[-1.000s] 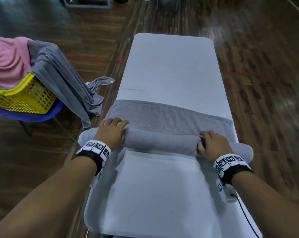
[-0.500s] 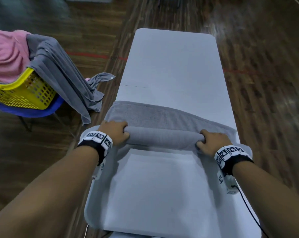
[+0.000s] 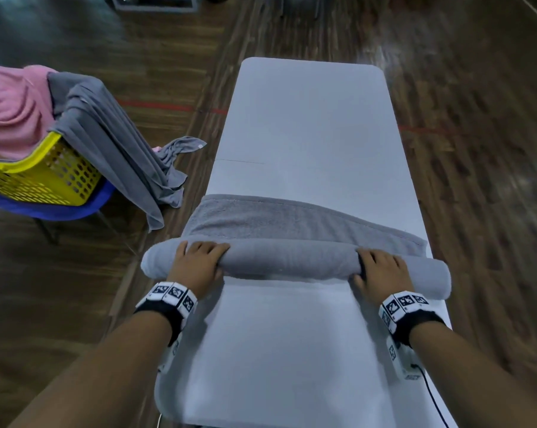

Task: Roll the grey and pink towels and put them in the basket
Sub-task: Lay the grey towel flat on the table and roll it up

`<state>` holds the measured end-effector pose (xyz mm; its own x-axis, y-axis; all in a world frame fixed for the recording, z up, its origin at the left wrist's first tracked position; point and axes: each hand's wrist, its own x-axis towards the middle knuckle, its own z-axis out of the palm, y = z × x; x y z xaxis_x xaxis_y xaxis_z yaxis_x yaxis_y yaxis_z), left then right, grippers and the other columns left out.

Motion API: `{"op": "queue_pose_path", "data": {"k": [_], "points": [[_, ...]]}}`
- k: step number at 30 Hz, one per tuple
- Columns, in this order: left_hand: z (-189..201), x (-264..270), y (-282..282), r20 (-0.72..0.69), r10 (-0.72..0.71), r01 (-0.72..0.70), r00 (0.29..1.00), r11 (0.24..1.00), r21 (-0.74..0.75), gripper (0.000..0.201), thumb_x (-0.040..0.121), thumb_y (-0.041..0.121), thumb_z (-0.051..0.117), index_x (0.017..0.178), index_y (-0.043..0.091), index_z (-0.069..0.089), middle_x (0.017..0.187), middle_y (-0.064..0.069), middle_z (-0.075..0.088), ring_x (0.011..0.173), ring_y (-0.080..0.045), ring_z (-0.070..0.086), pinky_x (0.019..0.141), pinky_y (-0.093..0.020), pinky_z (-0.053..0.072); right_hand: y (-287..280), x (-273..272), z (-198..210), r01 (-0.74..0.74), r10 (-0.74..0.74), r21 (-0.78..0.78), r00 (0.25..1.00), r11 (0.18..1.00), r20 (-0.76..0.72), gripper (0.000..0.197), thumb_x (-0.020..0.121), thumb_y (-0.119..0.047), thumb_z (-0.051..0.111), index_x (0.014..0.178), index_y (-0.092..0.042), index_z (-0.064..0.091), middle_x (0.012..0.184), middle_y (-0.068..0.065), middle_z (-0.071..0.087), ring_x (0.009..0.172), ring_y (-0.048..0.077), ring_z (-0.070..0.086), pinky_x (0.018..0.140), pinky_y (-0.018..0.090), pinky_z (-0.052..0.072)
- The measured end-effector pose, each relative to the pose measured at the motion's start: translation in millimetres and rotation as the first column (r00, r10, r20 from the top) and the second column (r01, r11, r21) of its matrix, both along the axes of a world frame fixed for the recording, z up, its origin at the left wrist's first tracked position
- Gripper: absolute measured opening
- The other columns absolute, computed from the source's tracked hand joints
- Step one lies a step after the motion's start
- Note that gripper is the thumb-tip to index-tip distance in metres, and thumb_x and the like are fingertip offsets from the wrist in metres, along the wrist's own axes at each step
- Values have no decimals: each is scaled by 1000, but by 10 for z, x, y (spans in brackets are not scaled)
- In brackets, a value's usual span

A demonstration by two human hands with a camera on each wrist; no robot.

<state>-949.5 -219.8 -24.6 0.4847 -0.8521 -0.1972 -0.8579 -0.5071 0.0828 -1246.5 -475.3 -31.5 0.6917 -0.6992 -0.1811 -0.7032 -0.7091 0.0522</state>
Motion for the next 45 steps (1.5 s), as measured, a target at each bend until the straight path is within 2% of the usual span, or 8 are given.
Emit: {"op": "queue_pose_path", "data": {"k": [5, 10, 17, 26, 30, 36, 42, 45], "points": [[316, 292, -372, -47, 36, -29, 998, 990, 139, 20, 85, 40, 46, 102, 32, 53, 105, -2, 67, 85, -23, 55, 76, -35, 38, -208, 169, 245, -6, 5, 82, 1000, 997, 8, 26, 79, -50, 44, 92, -28, 43, 88, 0, 68, 69, 23, 54, 70, 33, 36], [211, 107, -235, 99, -21, 37, 995, 986, -161, 33, 85, 31, 54, 117, 25, 61, 116, -4, 66, 104, -30, 57, 90, -41, 41, -72, 55, 160, -5, 12, -43, 987, 999, 163, 48, 84, -51, 55, 120, -19, 57, 114, 8, 62, 100, 29, 59, 90, 42, 45], [-143, -265, 143, 26, -6, 5, 1000, 1000, 24, 63, 86, 39, 60, 144, 27, 39, 151, 0, 39, 141, -27, 32, 116, -57, 15, 210, -107, -119, -36, 39, -41, 997, 998, 73, 69, 77, -51, 61, 136, -18, 48, 132, 6, 56, 119, 28, 51, 107, 49, 32], [304, 342, -376, -65, 24, -19, 998, 997, 80, 43, 81, 40, 49, 123, 34, 46, 116, -1, 65, 108, -28, 57, 101, -48, 34, -238, 209, 321, 19, -18, 109, 1000, 994, -11, 34, 78, -53, 46, 100, -28, 48, 87, 0, 66, 74, 24, 61, 65, 32, 45], [117, 165, -145, 93, 15, -5, 996, 995, -103, 48, 85, 38, 52, 132, 26, 51, 129, -5, 60, 114, -30, 53, 101, -44, 36, -79, 46, 160, 5, 7, -67, 984, 998, 177, 50, 81, -48, 59, 121, -18, 56, 118, 8, 60, 103, 29, 58, 90, 41, 44], [-124, -19, 130, 25, 22, -24, 999, 996, 90, 70, 87, 41, 56, 149, 33, 25, 155, 5, 30, 142, -22, 26, 116, -56, 15, 184, -164, -109, -22, 23, -48, 1000, 999, 14, 67, 79, -45, 61, 139, -17, 44, 136, 7, 51, 125, 29, 45, 113, 48, 25], [245, 401, -339, -15, -5, 7, 1000, 988, 156, 37, 82, 42, 47, 118, 33, 49, 113, 2, 67, 107, -26, 57, 106, -52, 29, -323, 132, 287, -59, 70, 113, 993, 992, -91, 40, 80, -42, 55, 115, -26, 45, 107, 0, 65, 97, 25, 62, 91, 39, 42], [359, 535, -480, 9, 54, -55, 999, 988, 146, 42, 83, 41, 50, 124, 36, 46, 119, -2, 64, 112, -29, 54, 102, -49, 33, -522, 189, 505, 12, -9, 62, 998, 998, -58, 36, 76, -39, 59, 107, -24, 50, 93, 4, 68, 85, 30, 63, 75, 35, 47]]}}
